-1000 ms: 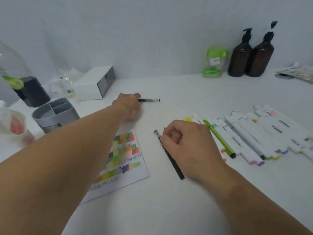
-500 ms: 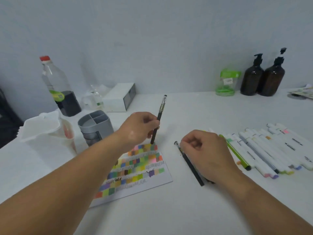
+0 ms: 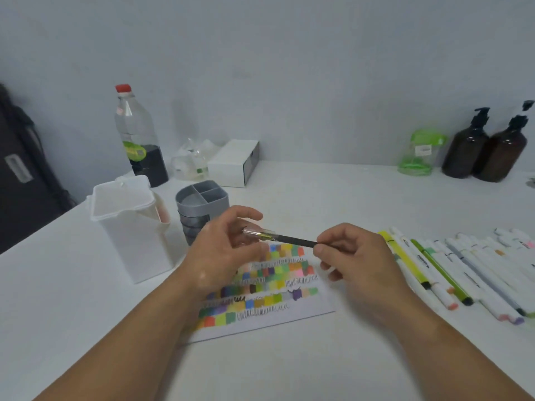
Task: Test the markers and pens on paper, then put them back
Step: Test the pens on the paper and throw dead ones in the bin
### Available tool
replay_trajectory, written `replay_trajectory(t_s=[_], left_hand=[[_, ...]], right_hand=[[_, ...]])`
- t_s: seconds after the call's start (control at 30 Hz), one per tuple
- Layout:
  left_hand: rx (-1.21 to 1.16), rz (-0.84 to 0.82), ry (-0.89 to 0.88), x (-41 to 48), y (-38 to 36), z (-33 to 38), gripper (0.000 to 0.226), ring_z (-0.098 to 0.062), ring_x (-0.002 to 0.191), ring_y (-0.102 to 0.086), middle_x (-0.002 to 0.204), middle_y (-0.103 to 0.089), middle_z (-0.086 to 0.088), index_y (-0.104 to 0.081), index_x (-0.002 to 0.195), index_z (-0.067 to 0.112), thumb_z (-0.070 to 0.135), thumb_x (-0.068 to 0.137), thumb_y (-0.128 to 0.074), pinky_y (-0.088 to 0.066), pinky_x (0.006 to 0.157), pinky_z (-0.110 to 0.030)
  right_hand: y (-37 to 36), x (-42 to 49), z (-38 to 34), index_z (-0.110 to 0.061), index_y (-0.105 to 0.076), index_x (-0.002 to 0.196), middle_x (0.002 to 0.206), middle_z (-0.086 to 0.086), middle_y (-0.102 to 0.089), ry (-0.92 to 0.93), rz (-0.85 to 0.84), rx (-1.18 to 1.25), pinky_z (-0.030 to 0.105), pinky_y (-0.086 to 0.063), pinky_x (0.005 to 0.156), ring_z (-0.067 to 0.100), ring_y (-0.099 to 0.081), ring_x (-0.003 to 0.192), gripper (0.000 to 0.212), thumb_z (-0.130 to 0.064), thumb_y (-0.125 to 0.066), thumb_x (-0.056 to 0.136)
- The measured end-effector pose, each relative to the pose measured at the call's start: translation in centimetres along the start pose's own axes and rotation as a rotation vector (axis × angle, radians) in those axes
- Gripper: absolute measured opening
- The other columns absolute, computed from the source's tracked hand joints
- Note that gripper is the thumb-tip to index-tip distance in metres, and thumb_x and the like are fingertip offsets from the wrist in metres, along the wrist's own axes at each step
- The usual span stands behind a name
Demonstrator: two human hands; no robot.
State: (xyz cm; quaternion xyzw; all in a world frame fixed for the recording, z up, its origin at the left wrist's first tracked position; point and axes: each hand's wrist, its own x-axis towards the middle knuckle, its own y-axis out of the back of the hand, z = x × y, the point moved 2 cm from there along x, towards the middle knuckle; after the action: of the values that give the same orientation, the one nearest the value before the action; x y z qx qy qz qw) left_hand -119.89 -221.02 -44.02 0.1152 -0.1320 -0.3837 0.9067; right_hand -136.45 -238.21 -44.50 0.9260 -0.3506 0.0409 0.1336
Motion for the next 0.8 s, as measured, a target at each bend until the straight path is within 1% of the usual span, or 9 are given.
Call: replay_trajectory(t_s=[0.07, 0.13, 0.23, 0.33, 0.43, 0.53, 0.63, 0.73, 0.8], left_hand=[[0.298, -0.026, -0.138, 0.0, -0.3, 0.1, 0.033, -0.006, 0.094, -0.07, 0.104, -0.07, 0.02, -0.065, 0.11, 0.047, 0.04, 0.082, -0.081, -0.058, 0.084, -0.025], [0.521, -0.073, -0.298, -0.1, -1.2, 0.5, 0.023, 0.0, 0.097, -0.063, 0.104, -0.066, 0.026, -0.067, 0.113, 0.043, 0.045, 0.09, -0.07, -0.049, 0.08, -0.012], [0.662, -0.142, -0.402, -0.3, -2.0, 1.1, 0.026, -0.003, 0.093, -0.06, 0.106, -0.068, 0.018, -0.068, 0.124, 0.031, 0.034, 0.102, -0.055, -0.047, 0.081, -0.017], [0.671, -0.168, -0.449, -0.7, -2.4, 1.6, 0.027, -0.012, 0.086, -0.059, 0.099, -0.07, 0.006, -0.067, 0.123, 0.02, 0.028, 0.106, -0.047, -0.046, 0.078, -0.025], [0.656, -0.193, -0.449, -1.3, -3.3, 1.9, 0.027, -0.02, 0.074, -0.055, 0.082, -0.064, 0.002, -0.066, 0.111, 0.016, 0.03, 0.107, -0.044, -0.045, 0.069, -0.034], [0.603, -0.188, -0.439, -1.6, -3.6, 1.8, 0.026, -0.017, 0.06, -0.045, 0.062, -0.048, 0.007, -0.065, 0.1, 0.017, 0.033, 0.106, -0.046, -0.039, 0.058, -0.028], [0.553, -0.217, -0.403, -1.7, -3.4, 1.8, 0.025, -0.016, 0.059, -0.046, 0.058, -0.046, 0.008, -0.065, 0.1, 0.021, 0.037, 0.105, -0.047, -0.034, 0.055, -0.018], [0.497, -0.247, -0.346, -1.7, -3.0, 1.4, 0.023, -0.013, 0.057, -0.045, 0.06, -0.049, 0.004, -0.064, 0.106, 0.028, 0.047, 0.099, -0.053, -0.033, 0.054, -0.015], [0.544, -0.24, -0.271, -1.4, -2.2, 0.7, 0.04, -0.009, 0.058, -0.046, 0.061, -0.048, 0.005, -0.06, 0.11, 0.037, 0.069, 0.084, -0.06, -0.036, 0.054, -0.015]], right_hand=[[0.0, 0.2, 0.0, -0.021, -0.073, 0.082, 0.074, -0.003, -0.076, 0.012, 0.02, 0.018, 0.018, -0.051, 0.052, 0.009, -0.068, 0.059, 0.017, -0.006, -0.078, 0.087], [-0.4, 0.1, -0.1, -0.02, -0.073, 0.08, 0.07, -0.004, -0.075, 0.034, 0.001, 0.043, 0.018, -0.051, 0.051, 0.009, -0.068, 0.055, 0.017, -0.005, -0.077, 0.087], [-1.0, -0.1, -0.2, -0.022, -0.075, 0.078, 0.067, -0.001, -0.073, 0.035, -0.018, 0.121, 0.019, -0.051, 0.052, 0.012, -0.064, 0.052, 0.018, -0.007, -0.076, 0.088], [-1.4, -0.3, -0.3, -0.024, -0.074, 0.079, 0.07, 0.002, -0.071, -0.01, -0.05, 0.269, 0.021, -0.05, 0.052, 0.015, -0.061, 0.055, 0.016, -0.011, -0.077, 0.088], [-2.3, -0.9, -0.4, -0.023, -0.074, 0.081, 0.069, 0.004, -0.067, -0.043, -0.142, 0.362, 0.024, -0.049, 0.052, 0.017, -0.059, 0.056, 0.009, -0.017, -0.08, 0.082], [-3.0, -1.2, -0.2, -0.02, -0.074, 0.081, 0.064, 0.007, -0.062, -0.053, -0.185, 0.372, 0.026, -0.049, 0.05, 0.017, -0.057, 0.054, 0.006, -0.023, -0.078, 0.078], [-3.2, -1.4, -0.1, -0.018, -0.072, 0.078, 0.063, 0.009, -0.06, -0.047, -0.211, 0.364, 0.025, -0.05, 0.05, 0.018, -0.056, 0.054, 0.009, -0.024, -0.078, 0.079], [-2.9, -1.3, -0.5, -0.018, -0.066, 0.07, 0.054, 0.006, -0.053, -0.032, -0.109, 0.328, 0.026, -0.045, 0.047, 0.019, -0.049, 0.049, 0.012, -0.02, -0.073, 0.078], [-1.6, -0.8, -0.6, -0.019, -0.063, 0.067, 0.048, 0.001, -0.044, -0.071, 0.06, 0.422, 0.026, -0.037, 0.041, 0.018, -0.042, 0.045, 0.016, -0.013, -0.063, 0.082]])
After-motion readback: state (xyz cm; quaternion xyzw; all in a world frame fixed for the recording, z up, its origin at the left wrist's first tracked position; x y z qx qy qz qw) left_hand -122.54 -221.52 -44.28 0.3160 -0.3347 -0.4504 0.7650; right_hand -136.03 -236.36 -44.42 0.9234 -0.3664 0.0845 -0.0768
